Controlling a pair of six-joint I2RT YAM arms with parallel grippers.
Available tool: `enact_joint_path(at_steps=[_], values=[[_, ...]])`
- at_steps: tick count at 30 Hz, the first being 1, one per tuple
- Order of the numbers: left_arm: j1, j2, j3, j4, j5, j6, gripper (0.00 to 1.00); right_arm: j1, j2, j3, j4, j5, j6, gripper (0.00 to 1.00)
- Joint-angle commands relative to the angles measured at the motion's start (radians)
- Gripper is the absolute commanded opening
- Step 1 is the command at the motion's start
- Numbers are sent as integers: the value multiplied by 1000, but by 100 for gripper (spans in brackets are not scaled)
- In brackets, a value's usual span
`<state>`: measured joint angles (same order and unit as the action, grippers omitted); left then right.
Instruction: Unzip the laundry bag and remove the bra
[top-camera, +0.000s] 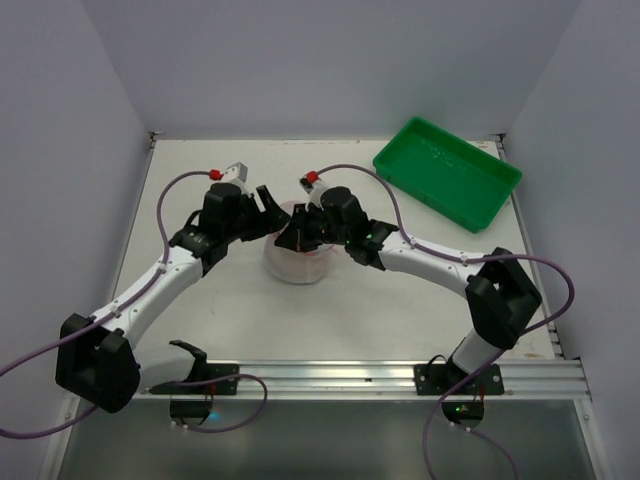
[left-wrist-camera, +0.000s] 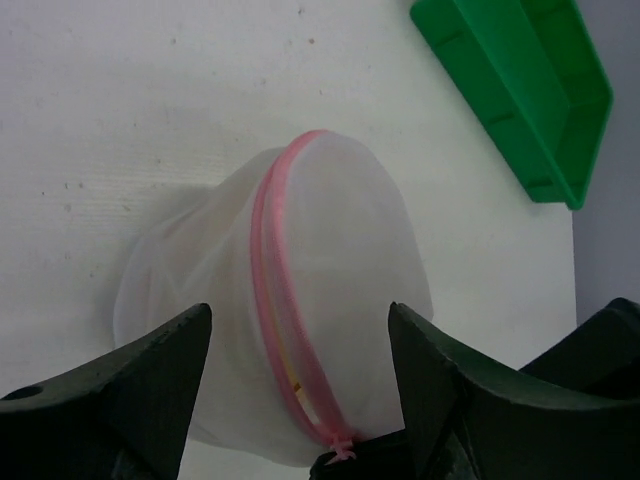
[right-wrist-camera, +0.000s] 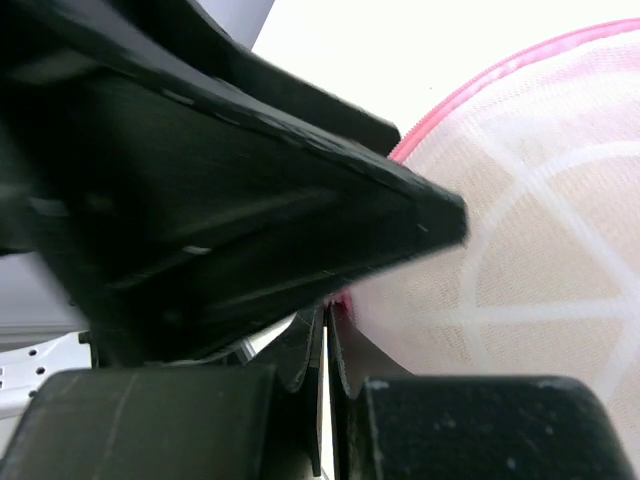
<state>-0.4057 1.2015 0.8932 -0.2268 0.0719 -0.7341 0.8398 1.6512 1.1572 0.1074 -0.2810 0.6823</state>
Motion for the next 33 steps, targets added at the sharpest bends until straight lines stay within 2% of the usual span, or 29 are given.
enact_joint_path(at_steps=[1, 4, 5, 7, 8, 14, 20, 25, 28, 29, 30, 31, 32, 33], values=[[5, 35, -23, 7, 78, -51, 73, 7, 18, 29, 55, 17, 10, 0], [5, 49, -30, 18, 83, -47, 43, 7, 4, 4, 57, 17, 10, 0], [5, 50, -31, 23, 83, -44, 20, 7, -4, -17, 54, 25, 8, 0], [5, 49, -30, 26, 71, -31, 1, 7, -42, -42, 38, 29, -10, 0], [5, 49, -27, 21, 53, -24, 0, 7, -60, -74, 13, 43, -39, 0], [7, 50, -27, 24, 43, -5, 0, -2, -237, -285, -74, 135, -176, 0], [8, 23, -77, 35, 69, 1, 0, -88, -289, -453, -92, 146, -198, 0], [7, -43, -195, 98, 91, -51, 0, -127, -283, -421, -101, 108, -230, 0], [-5, -143, -315, 158, 88, -111, 1, -128, -257, -361, -123, 85, -260, 1], [-15, -169, -374, 173, 80, -129, 15, -128, -252, -332, -149, 85, -268, 2], [-19, -198, -401, 194, 72, -158, 24, -127, -249, -318, -161, 91, -276, 4], [-21, -229, -424, 199, 65, -166, 33, -127, -254, -306, -173, 100, -297, 11], [-22, -291, -453, 201, 46, -169, 54, -125, -258, -283, -202, 103, -308, 16], [-22, -322, -461, 195, 36, -165, 66, -125, -267, -274, -219, 106, -319, 24]])
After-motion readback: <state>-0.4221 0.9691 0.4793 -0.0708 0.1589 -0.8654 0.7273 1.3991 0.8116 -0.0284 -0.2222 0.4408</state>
